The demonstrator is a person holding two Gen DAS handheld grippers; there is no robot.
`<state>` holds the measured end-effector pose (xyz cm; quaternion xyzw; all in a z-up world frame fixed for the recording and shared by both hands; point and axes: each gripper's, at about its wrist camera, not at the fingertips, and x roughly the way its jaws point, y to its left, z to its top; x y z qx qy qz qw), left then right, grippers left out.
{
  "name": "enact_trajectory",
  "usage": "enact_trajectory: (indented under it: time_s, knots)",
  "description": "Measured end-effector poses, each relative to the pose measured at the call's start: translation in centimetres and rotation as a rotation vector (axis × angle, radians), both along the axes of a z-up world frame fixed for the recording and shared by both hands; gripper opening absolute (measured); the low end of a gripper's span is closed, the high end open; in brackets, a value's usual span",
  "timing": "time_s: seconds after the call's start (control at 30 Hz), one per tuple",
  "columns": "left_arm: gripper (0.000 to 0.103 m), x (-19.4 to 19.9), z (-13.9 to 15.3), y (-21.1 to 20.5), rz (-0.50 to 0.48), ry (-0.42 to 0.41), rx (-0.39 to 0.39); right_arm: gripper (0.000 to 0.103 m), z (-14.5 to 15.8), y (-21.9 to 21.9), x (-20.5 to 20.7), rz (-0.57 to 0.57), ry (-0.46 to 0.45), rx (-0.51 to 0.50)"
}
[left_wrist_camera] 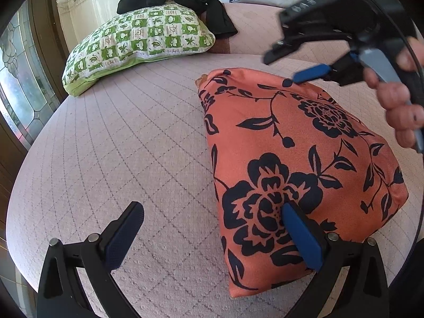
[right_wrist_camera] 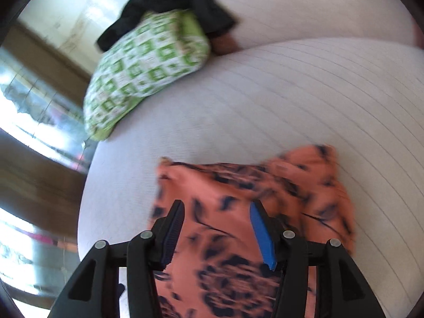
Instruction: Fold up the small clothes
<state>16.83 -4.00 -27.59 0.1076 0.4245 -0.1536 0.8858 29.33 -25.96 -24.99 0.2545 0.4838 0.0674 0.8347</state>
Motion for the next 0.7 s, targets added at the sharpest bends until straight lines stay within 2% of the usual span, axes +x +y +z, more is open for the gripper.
enact_trajectory:
  time_s: [0.1, 0.23, 0.37, 0.43, 0.7]
  knots:
    - [0.103, 0.2, -0.3, 0.2, -0.002, 0.023, -0.021, 0.055, -0.5, 2.1, 2.0, 0.043, 0.007, 0.033]
    - [0.103, 0.9, -1.0, 1.0, 0.013, 0.095, -0.094, 0.055, -2.1, 4.2, 4.2, 0.078, 0.025, 0.094]
    - [0.103, 1.0, -1.1, 0.8, 0.003, 0.093, -0.086, 0.056, -4.5, 5.0, 5.6, 0.066, 0.064, 0.073]
    - [0.103, 1.1, -1.1, 0.6, -0.002, 0.088, -0.077, 0.056, -5.4, 4.7, 6.0, 0.049, 0.050, 0.092]
    - [0.103, 1.7, -1.6, 1.1, 0.011, 0.144, -0.131, 0.057, -3.6, 3.3, 4.2, 0.034, 0.005, 0.106]
